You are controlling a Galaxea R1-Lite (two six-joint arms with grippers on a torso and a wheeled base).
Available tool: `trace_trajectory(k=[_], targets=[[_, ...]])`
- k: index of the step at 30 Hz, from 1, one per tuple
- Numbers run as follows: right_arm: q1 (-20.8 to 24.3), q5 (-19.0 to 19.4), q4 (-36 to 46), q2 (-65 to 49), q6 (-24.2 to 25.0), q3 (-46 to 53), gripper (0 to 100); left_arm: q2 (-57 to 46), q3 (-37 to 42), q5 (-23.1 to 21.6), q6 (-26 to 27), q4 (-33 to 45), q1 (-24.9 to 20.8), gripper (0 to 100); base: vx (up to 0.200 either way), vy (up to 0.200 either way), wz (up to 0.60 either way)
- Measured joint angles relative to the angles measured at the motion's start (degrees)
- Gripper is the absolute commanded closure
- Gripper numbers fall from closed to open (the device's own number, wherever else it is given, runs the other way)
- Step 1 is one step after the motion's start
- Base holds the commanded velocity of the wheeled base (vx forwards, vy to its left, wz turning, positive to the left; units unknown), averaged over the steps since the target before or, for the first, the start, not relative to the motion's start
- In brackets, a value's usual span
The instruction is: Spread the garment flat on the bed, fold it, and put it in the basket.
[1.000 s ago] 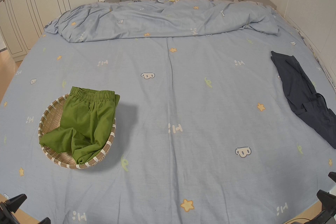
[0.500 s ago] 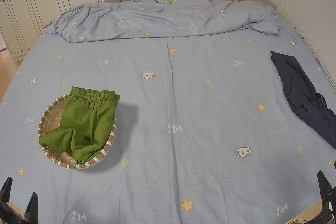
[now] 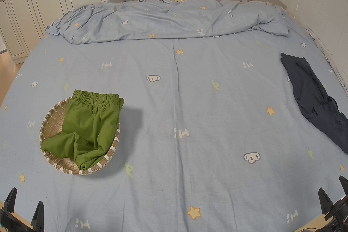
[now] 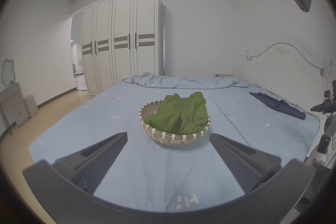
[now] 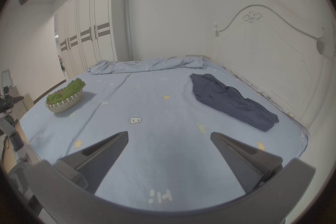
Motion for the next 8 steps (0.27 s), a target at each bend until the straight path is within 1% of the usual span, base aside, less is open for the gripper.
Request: trace_trajectory(k=[2, 8], targets=[[0.0, 0.5, 0.0, 0.0, 0.0, 0.0, 0, 0.0, 0.0, 0.0, 0.0, 0.0, 0.0, 0, 0.0, 0.0, 0.0], [0.0, 0.2, 0.0, 0.0, 0.0, 0.0, 0, 0.0, 0.0, 0.0, 0.0, 0.0, 0.0, 0, 0.0, 0.0, 0.0]])
